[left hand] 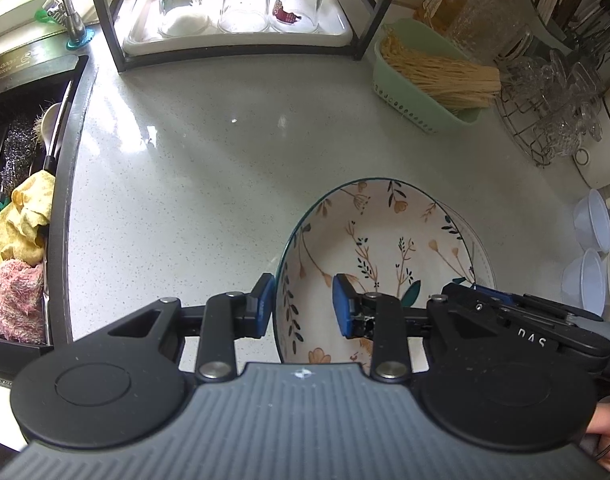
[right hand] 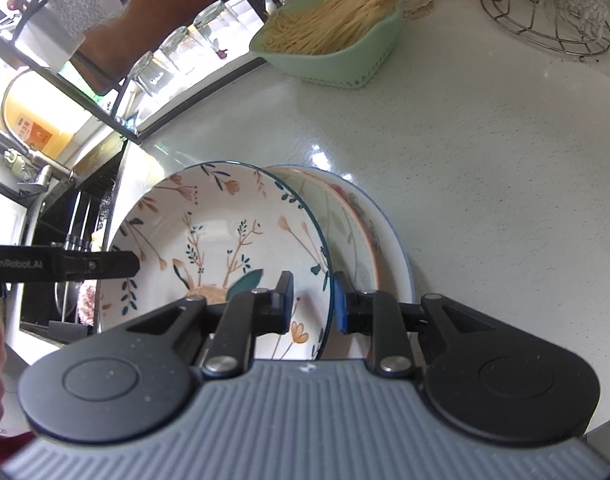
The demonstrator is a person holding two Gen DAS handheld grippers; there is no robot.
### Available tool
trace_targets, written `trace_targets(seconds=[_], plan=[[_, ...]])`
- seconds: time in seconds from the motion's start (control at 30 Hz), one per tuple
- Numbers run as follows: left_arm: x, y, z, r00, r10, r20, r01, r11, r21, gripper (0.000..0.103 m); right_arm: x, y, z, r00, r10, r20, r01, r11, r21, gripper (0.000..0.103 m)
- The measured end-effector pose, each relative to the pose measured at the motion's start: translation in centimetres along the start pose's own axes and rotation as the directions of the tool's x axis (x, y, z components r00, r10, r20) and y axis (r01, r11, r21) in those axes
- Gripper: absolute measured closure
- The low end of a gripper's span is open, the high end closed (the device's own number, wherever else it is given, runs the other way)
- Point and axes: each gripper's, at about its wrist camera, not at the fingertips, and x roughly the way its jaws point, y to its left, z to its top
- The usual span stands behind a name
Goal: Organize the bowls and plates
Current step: 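Lower the deer-pattern plate onto the plate stack with the right gripper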
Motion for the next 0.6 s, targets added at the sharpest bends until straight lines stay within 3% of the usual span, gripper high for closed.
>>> trace_targets(seconds=[0.6], plan=[[-1.0, -0.7, 0.3, 0.997, 0.012, 0.07, -0.009, 0.999, -0.043, 0.066, -2.3, -0.3, 0.0, 0.994, -0.037, 0.099, 0.042, 0.997, -0.057, 0.079]])
